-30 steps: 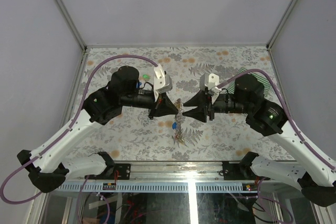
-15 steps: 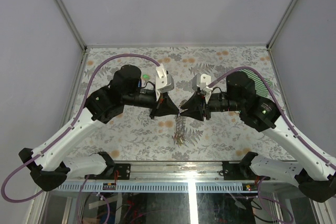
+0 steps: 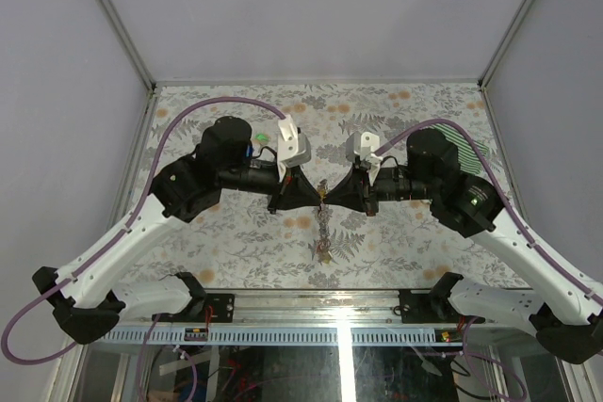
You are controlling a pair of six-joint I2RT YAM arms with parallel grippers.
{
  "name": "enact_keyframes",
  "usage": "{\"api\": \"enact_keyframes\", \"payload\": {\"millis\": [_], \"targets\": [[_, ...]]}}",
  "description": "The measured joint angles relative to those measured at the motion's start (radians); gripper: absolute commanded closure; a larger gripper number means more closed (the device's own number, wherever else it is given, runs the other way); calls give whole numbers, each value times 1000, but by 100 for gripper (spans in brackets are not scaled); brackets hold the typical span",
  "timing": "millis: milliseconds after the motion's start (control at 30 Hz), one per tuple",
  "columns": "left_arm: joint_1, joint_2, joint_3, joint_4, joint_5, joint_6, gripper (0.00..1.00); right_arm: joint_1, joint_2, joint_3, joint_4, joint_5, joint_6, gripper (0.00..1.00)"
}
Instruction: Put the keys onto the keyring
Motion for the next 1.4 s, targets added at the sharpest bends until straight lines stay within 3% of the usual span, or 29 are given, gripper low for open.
{"api": "enact_keyframes", "payload": {"millis": [500,767,1100,1400], "targets": [[0,-133,-82,185,19,-29,69,0,-63,-12,57,1,74,100],[0,-114,-98,214,38,-40,70,0,-69,-15,75,2,88,100],[0,-95,-98,226,48,-46,99,0,-70,-15,80,3,95,100],[0,-93,-98,229,48,-37,100,0,-83,-28,101,17,113,100]]}}
